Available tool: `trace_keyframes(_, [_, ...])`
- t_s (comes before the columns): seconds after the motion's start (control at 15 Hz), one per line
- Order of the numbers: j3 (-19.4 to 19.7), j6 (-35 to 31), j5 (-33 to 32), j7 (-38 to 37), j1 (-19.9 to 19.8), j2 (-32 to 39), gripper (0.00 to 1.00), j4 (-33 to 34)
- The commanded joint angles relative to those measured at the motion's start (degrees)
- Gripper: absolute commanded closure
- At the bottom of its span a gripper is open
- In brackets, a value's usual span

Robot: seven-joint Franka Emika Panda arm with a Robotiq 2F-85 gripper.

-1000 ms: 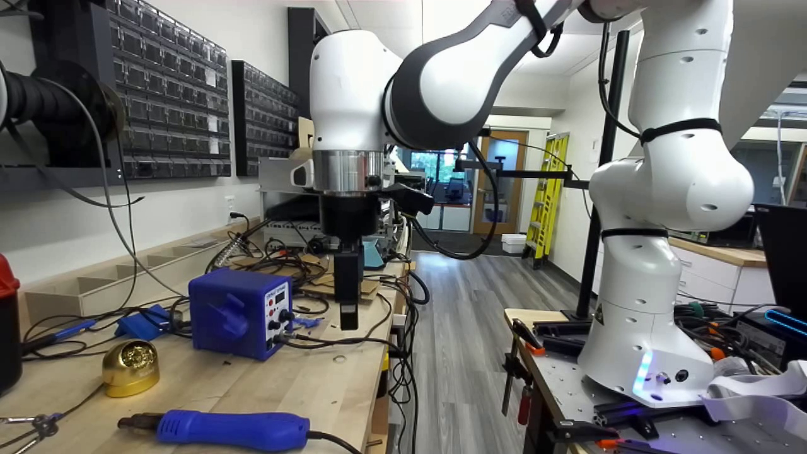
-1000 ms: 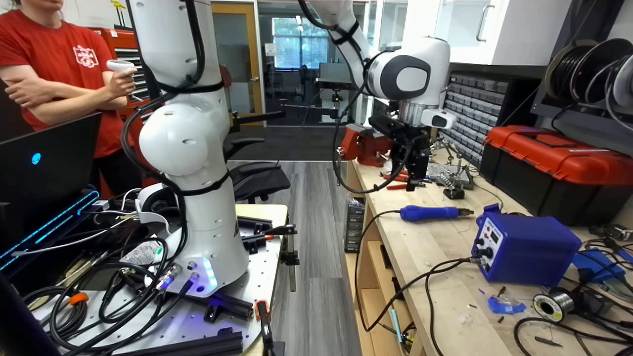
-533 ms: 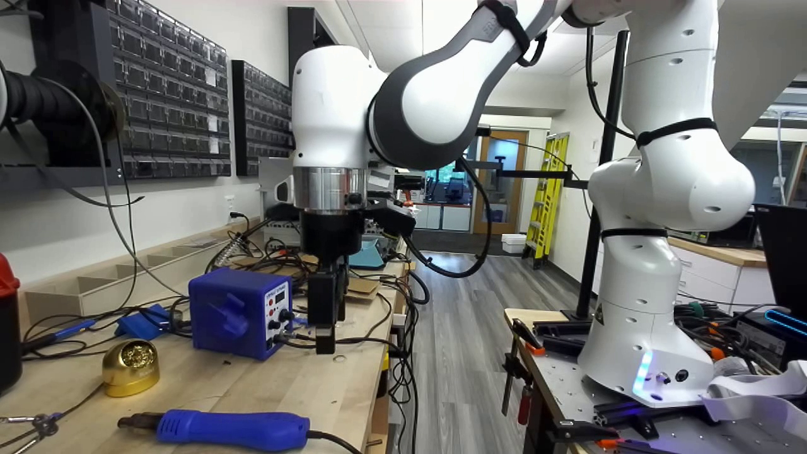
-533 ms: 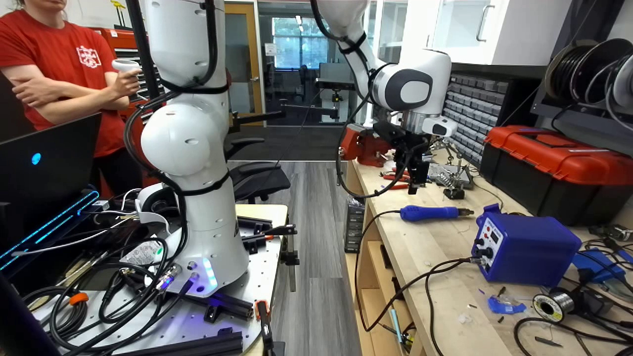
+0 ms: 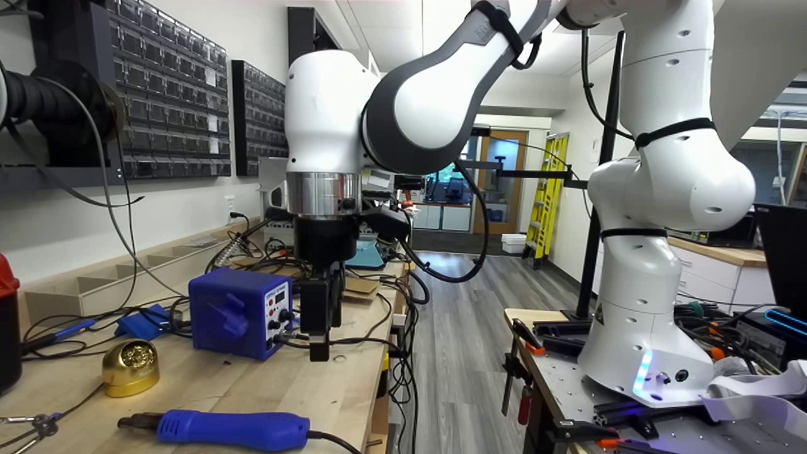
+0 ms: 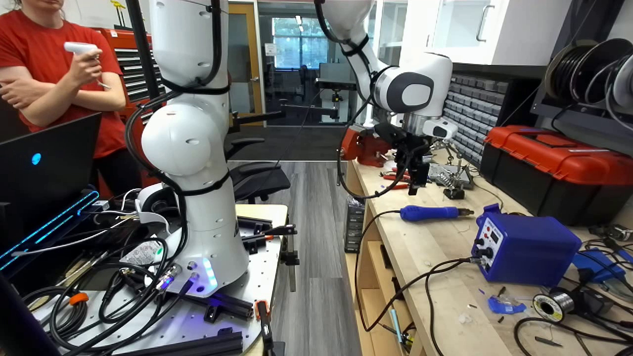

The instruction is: Place the blue handle on the holder

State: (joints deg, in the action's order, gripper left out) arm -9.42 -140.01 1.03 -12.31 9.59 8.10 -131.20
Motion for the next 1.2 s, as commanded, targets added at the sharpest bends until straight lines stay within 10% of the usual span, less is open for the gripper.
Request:
trace_keyframes(0.0, [0.3, 0.2, 0.1, 0.1, 0.3, 0.0, 0.00, 0.1])
trace_keyframes(1.13, [0.5, 0.0, -2.0, -0.5, 2.8, 10.3, 0.00, 7.5])
